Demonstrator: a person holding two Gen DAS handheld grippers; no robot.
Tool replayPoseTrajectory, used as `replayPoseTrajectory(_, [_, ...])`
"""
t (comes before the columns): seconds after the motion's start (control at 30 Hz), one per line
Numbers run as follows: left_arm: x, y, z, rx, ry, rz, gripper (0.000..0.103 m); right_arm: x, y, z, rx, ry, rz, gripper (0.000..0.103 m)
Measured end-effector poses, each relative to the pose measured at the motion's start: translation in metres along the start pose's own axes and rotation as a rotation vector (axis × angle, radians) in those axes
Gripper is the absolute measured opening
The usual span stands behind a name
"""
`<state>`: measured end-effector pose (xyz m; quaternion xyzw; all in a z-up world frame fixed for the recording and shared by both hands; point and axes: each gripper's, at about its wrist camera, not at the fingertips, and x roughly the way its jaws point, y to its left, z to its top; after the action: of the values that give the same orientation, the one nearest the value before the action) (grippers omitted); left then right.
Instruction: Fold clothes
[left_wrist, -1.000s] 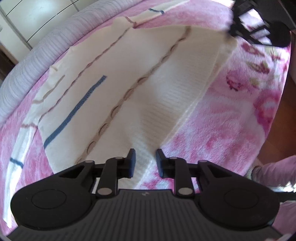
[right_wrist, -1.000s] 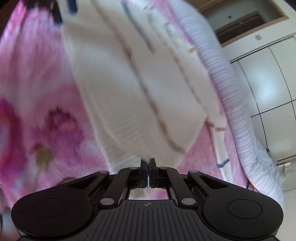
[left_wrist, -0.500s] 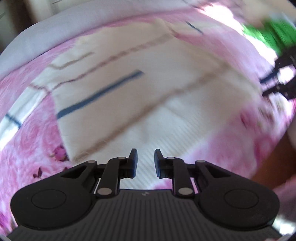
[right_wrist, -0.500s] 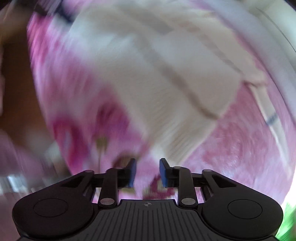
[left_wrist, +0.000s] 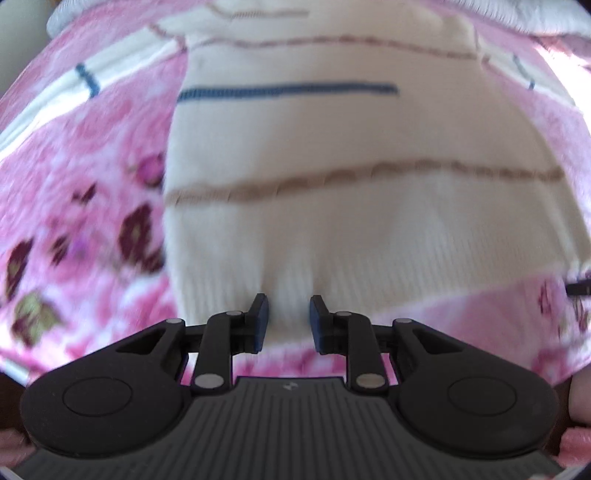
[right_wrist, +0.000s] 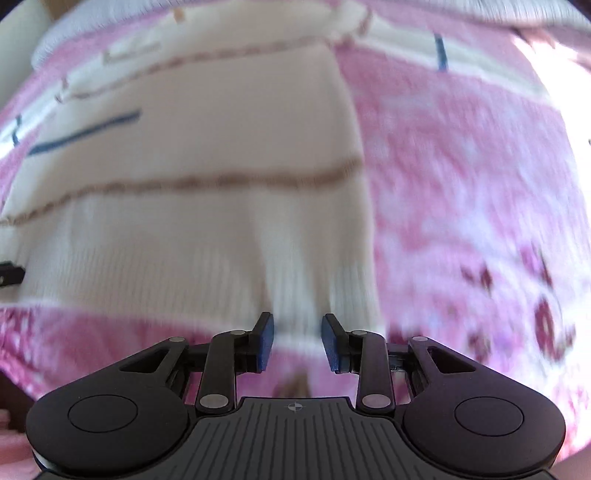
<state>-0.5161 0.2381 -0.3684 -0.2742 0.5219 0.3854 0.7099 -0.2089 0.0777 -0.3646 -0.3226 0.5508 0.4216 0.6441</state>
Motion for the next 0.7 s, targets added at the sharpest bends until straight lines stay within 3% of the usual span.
replayPoseTrajectory(0.1, [-0.024, -0.002, 0.007, -0.045, 0.096, 0.001, 0.02, -0.016, -0.003, 0.005, 0.088, 0.092, -0.003, 0.032])
replayPoseTrajectory(0.23, [-0.087, -0.002, 0.032, -0.083, 0.035, -0.013, 0.025, -0.077, 0.015, 0.022, 0.124, 0.024, 0.083, 0.037])
replayPoseTrajectory(0.3, [-0.12, -0.002, 0.051, -0.068, -0.013, 0.0, 0.035, -0.11, 0.028, 0.031, 0.125, -0.021, 0.124, 0.048])
replayPoseTrajectory(0.37, [-0.153, -0.004, 0.066, -0.052, -0.065, 0.02, 0.041, -0.143, 0.041, 0.041, 0.125, -0.068, 0.165, 0.067])
replayPoseTrajectory(0.43, [-0.18, -0.007, 0.074, -0.036, -0.112, 0.033, 0.045, -0.166, 0.056, 0.05, 0.118, -0.107, 0.167, 0.073])
replayPoseTrajectory(0.53, [-0.207, -0.01, 0.078, -0.045, -0.144, 0.047, 0.047, -0.194, 0.073, 0.063, 0.1, -0.17, 0.148, 0.074])
replayPoseTrajectory(0.7, [-0.233, -0.019, 0.075, -0.054, -0.149, 0.031, 0.048, -0.237, 0.088, 0.055, 0.077, -0.252, 0.085, 0.074])
